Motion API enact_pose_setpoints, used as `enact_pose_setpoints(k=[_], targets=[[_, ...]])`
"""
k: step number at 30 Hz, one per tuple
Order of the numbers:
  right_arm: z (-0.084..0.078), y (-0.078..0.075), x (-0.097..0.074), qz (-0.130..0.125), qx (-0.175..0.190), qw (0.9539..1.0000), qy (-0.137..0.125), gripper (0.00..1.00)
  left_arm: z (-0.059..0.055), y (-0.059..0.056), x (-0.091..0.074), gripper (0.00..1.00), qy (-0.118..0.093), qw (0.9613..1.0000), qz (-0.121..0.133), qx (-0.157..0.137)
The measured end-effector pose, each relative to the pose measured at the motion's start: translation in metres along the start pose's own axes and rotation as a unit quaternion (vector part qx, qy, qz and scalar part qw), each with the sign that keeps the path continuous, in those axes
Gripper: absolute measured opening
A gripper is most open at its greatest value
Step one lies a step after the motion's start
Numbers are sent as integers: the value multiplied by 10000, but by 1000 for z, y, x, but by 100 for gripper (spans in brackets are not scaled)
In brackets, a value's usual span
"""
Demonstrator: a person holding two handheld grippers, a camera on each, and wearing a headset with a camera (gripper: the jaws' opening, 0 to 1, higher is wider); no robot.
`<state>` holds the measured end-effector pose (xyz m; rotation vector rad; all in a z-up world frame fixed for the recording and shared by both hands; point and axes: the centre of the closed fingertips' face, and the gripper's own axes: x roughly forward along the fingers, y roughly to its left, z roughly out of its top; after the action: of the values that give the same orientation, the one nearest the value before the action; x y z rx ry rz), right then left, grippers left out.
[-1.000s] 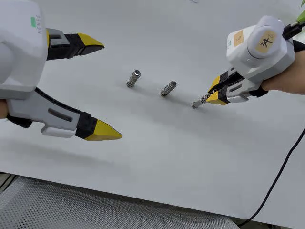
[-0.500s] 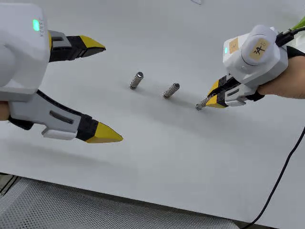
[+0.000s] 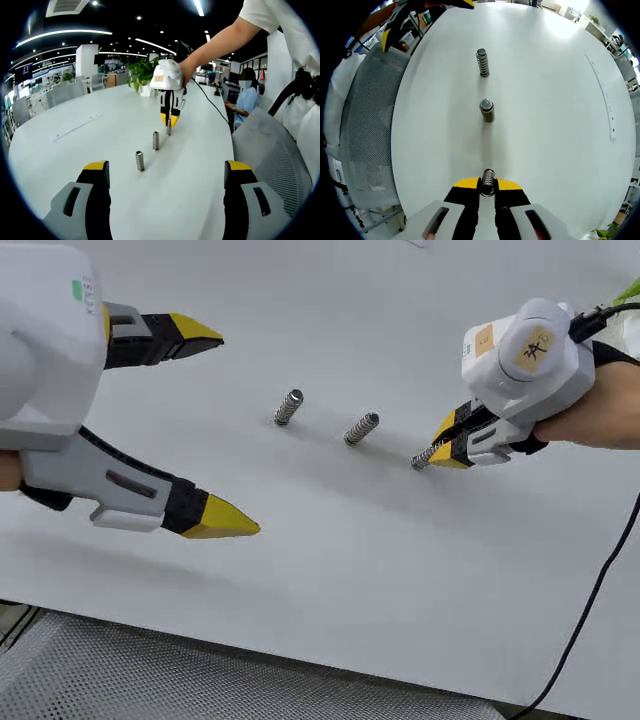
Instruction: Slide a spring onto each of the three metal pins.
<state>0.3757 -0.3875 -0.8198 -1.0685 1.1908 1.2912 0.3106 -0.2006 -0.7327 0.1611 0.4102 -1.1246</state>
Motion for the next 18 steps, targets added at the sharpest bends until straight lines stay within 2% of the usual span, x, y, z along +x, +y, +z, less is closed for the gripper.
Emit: enact_pose_setpoints(k=[18], targets=[[0, 2, 4, -14, -84, 10000, 47, 7, 0, 0, 0, 94, -1, 10000, 0, -14]])
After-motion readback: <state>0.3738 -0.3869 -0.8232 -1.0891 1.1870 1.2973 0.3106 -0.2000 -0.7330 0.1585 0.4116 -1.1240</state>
